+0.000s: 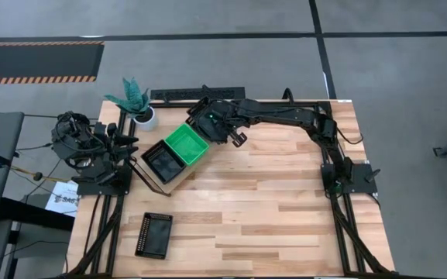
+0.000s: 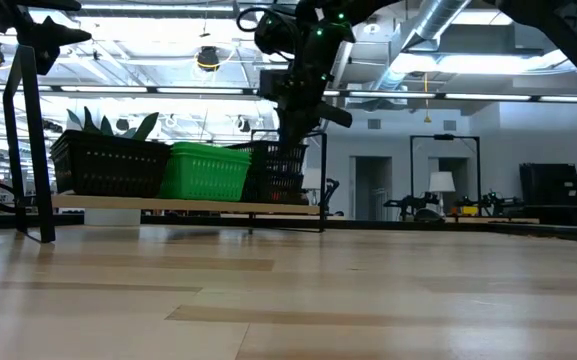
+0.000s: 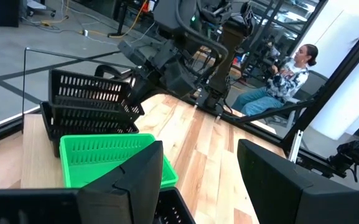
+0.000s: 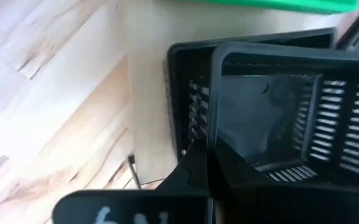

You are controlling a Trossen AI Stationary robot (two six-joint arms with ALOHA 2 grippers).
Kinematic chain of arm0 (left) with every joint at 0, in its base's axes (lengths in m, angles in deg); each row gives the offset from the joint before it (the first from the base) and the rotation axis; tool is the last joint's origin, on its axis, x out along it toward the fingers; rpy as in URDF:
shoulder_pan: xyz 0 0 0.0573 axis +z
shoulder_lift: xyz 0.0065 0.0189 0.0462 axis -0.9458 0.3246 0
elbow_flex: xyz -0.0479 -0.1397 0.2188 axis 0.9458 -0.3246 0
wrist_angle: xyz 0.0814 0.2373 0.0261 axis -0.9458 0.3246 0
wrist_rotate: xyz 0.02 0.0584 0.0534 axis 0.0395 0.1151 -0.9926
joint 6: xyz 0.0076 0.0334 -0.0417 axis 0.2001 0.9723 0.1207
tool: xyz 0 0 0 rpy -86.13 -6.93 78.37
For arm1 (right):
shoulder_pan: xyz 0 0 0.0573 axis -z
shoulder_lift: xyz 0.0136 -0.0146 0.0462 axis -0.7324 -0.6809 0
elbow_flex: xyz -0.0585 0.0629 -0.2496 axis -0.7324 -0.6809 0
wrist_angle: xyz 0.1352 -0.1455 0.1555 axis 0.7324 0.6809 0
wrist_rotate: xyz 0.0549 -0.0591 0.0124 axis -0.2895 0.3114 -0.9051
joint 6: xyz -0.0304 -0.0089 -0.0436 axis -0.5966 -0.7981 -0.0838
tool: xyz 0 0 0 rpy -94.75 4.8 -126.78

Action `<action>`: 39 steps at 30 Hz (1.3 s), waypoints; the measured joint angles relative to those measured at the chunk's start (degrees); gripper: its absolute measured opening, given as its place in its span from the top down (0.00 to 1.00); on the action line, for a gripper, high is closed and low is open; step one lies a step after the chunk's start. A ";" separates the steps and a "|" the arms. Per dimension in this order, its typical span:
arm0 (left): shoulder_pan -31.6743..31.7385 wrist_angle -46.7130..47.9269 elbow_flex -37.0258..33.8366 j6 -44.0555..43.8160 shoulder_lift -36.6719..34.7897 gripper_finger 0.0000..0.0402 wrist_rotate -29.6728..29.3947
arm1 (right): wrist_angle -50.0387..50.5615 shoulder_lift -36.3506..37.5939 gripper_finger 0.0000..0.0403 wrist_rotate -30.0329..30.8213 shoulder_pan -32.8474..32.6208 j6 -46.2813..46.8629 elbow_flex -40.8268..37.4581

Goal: Stack baskets on shelf by color
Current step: Stack the black bin on the top of the right black bin on the shelf

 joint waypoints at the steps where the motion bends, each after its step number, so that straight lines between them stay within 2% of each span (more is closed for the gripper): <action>1: -0.01 0.00 0.00 0.00 0.01 0.51 0.00 | -0.51 0.06 0.99 -0.04 -0.06 -0.18 0.06; 17: -0.02 -0.01 0.00 -0.04 0.02 0.51 -0.02 | 0.52 0.11 0.97 -1.53 -0.56 -0.38 0.11; 32: 0.00 -0.01 0.00 -0.07 0.00 0.51 -0.03 | 0.57 0.11 0.88 -1.60 -0.52 -0.38 0.11; 39: -0.01 -0.01 0.00 -0.07 0.01 0.51 -0.03 | 0.55 0.11 0.87 -1.51 -0.34 -0.38 0.11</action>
